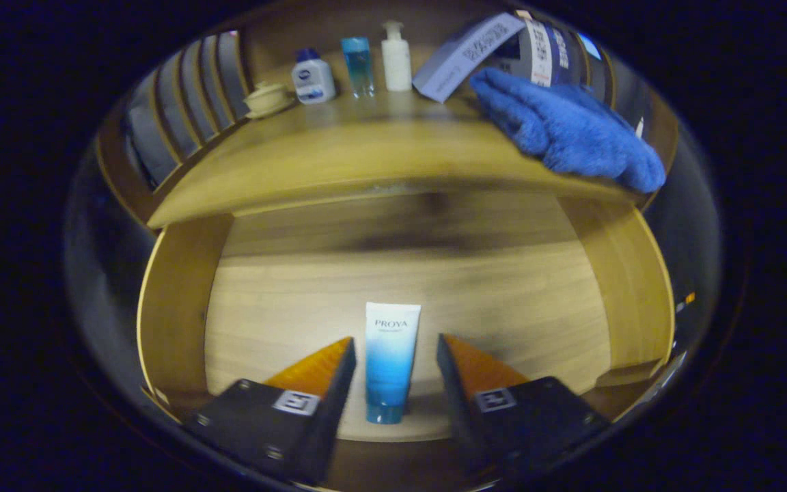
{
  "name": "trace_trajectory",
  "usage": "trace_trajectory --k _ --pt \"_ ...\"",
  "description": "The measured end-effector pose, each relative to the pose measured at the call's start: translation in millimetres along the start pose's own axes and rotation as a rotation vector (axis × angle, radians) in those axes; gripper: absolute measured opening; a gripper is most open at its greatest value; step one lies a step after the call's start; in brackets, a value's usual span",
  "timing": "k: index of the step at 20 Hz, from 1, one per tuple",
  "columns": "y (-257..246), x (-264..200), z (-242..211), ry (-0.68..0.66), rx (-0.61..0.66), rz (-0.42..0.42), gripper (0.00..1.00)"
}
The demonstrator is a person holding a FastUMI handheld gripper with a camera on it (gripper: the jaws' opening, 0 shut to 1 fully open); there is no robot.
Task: Pull open the drawer, take out the items inside it, and place them on the countertop above the cabinet.
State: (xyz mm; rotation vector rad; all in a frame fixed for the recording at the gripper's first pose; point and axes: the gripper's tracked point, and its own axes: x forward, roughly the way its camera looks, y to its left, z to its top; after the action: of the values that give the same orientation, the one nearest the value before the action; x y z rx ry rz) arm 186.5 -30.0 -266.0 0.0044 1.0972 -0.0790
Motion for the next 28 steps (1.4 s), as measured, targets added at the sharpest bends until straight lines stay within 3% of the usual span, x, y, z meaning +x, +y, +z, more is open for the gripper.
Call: trace_trajectory --k 2,4,6,9,11,23,26,28 --pt "5.8 4.5 -0.1 0.009 -0.004 0.026 0.39" --pt "5.2 9.9 1.9 0.0 -0.018 0.019 0.39" --pt "9.5 16.4 -3.6 0.038 -0.053 -0.001 0.41" --pt "14.3 27.2 -11.0 0.048 -0.187 -0.02 0.59" --pt "12.2 21.3 -16.0 0.083 -0.188 -0.046 0.72" --pt "10.3 28.9 -9.5 0.071 -0.114 -0.096 0.75" --pt "6.3 22.9 -7.9 0.043 -0.028 -0.09 0.43" --pt "2.6 17.6 -9.7 0.024 -0.051 -0.081 0.38"
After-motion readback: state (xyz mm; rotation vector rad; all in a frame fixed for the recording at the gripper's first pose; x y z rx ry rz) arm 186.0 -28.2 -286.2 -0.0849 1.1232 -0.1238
